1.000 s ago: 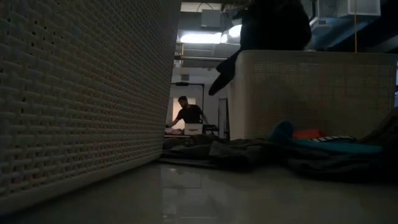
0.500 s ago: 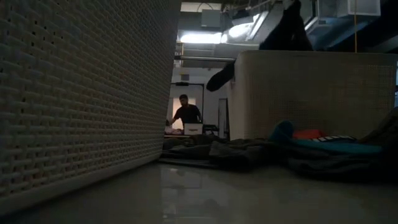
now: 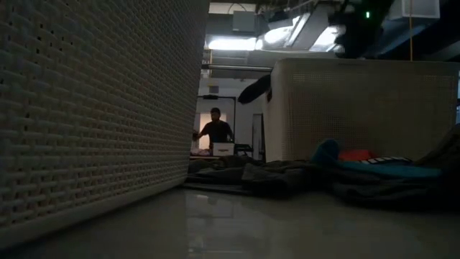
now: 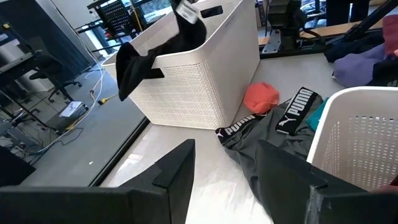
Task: Sort clothes
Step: Put the stripe boxer into the top white bin
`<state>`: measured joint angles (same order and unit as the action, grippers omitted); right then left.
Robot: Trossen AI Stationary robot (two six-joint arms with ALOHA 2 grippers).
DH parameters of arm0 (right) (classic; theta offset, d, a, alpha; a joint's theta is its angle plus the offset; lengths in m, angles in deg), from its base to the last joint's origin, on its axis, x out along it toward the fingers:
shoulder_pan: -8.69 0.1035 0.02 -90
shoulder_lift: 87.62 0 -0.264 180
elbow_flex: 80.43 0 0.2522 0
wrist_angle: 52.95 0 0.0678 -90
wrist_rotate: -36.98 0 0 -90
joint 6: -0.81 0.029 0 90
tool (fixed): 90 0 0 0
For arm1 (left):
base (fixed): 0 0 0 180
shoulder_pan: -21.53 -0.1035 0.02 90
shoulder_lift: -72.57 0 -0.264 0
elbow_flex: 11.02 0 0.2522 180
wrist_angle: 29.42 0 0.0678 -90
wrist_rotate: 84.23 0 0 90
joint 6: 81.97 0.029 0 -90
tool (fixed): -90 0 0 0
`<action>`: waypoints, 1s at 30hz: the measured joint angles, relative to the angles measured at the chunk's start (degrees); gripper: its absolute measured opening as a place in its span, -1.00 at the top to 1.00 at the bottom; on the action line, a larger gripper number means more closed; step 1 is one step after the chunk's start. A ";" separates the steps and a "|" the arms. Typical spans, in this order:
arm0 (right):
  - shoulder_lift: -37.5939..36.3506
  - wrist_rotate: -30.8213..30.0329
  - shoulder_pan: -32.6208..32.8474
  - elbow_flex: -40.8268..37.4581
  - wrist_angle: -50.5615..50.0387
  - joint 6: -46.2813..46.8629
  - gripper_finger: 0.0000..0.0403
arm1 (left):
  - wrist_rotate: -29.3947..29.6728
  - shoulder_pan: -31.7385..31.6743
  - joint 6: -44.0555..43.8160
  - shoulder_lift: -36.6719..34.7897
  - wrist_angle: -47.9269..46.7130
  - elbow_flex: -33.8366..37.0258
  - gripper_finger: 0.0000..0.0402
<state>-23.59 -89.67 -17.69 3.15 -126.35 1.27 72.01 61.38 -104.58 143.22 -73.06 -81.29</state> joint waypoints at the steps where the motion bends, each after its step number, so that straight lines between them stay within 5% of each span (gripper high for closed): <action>1: 0.00 0.92 -0.53 -1.69 0.35 0.73 0.89 | 0.00 0.02 0.00 0.00 0.01 -0.01 0.22; 7: 0.08 3.33 -4.08 -8.06 2.20 3.20 0.78 | 0.00 0.00 0.00 0.00 0.02 -0.02 0.22; 18: 0.20 16.18 -4.38 2.78 2.28 5.76 -0.06 | 0.00 -0.33 -0.02 0.00 0.04 -0.02 0.22; 22: 0.37 20.16 -4.38 2.30 9.91 7.32 -0.21 | -0.01 -0.33 -0.31 0.00 0.03 -0.02 0.22; 30: 6.15 39.46 -4.34 -5.39 35.58 6.66 -0.25 | -0.02 -0.20 -0.30 0.00 -0.01 -0.02 0.22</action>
<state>-17.44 -50.21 -22.03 -2.24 -90.78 7.93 71.99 61.19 -104.87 143.22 -73.07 -81.31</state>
